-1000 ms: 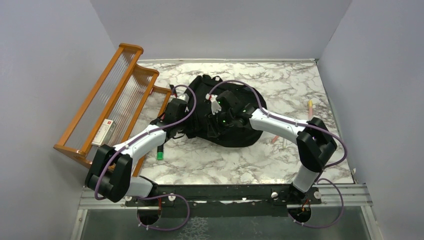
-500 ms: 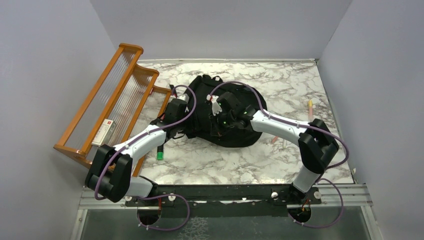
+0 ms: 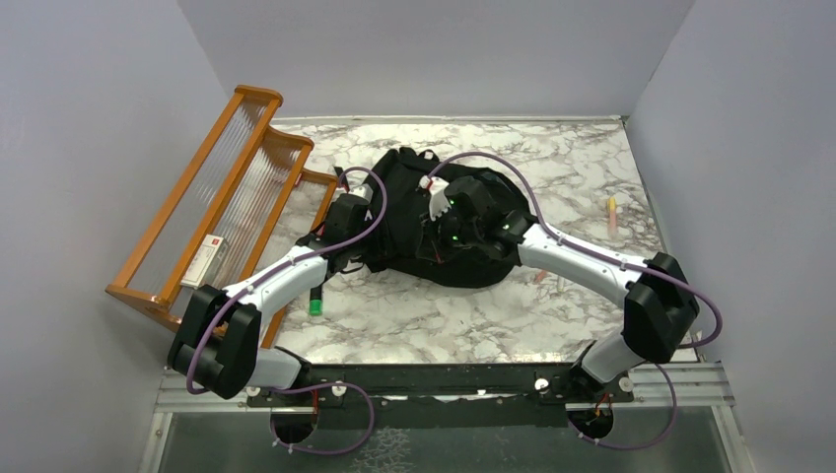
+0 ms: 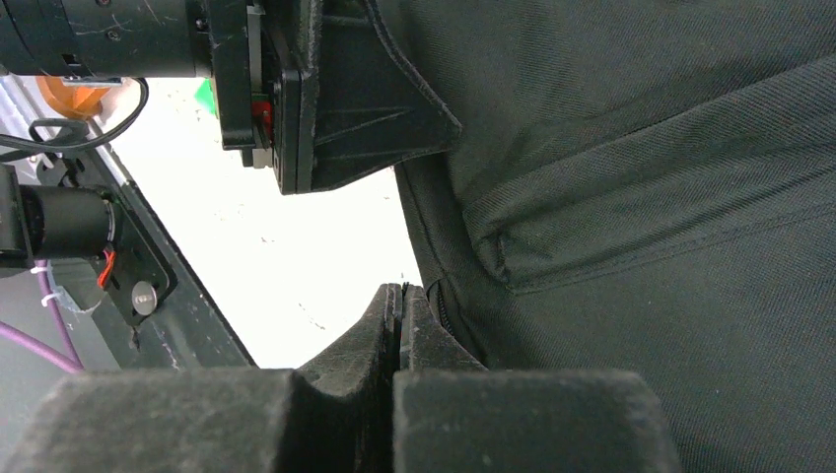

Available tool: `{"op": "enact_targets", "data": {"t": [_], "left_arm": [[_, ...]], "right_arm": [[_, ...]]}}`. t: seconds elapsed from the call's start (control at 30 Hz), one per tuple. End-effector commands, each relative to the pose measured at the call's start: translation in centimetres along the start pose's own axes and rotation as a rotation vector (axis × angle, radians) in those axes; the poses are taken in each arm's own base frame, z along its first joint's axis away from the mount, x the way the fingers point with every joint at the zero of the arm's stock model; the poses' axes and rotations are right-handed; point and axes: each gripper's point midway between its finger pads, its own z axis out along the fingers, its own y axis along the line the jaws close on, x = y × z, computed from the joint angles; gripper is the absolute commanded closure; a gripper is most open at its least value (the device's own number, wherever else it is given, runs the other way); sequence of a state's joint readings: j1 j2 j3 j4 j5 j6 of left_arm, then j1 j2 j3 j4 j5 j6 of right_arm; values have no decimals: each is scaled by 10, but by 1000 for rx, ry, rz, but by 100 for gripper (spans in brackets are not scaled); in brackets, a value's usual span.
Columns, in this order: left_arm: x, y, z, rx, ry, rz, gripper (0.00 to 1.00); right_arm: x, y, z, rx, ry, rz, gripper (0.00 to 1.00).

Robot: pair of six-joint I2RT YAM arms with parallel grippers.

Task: Pack the student bag
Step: Adjust the student bag at the center of the board.

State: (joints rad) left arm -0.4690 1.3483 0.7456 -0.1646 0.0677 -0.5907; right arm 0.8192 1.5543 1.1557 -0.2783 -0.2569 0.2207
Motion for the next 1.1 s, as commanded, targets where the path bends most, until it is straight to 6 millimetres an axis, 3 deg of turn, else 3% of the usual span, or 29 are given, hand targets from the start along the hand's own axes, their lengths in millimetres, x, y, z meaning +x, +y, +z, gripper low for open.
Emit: {"op": "enact_targets", "data": {"t": [0.0,0.17,0.63,0.9,1.07], "left_arm": [[0,-6,-2,23,3,0,37],[0,-5,-2,20,1,2,37],[6,0,0,6,19,13,37],[8,0,2,8,28,11,37],[7,-1,4,11,29,15,37]], "right_arm": [[-22,13,-10,-43,-98,-13,99],[-21,18,-14,-66,-103,-21,100],[2,-18,-47,158,-72,-47,100],[2,-37,-68,281,-86,-69,100],[-1,-38,-72,292,-95,-79,99]]}}
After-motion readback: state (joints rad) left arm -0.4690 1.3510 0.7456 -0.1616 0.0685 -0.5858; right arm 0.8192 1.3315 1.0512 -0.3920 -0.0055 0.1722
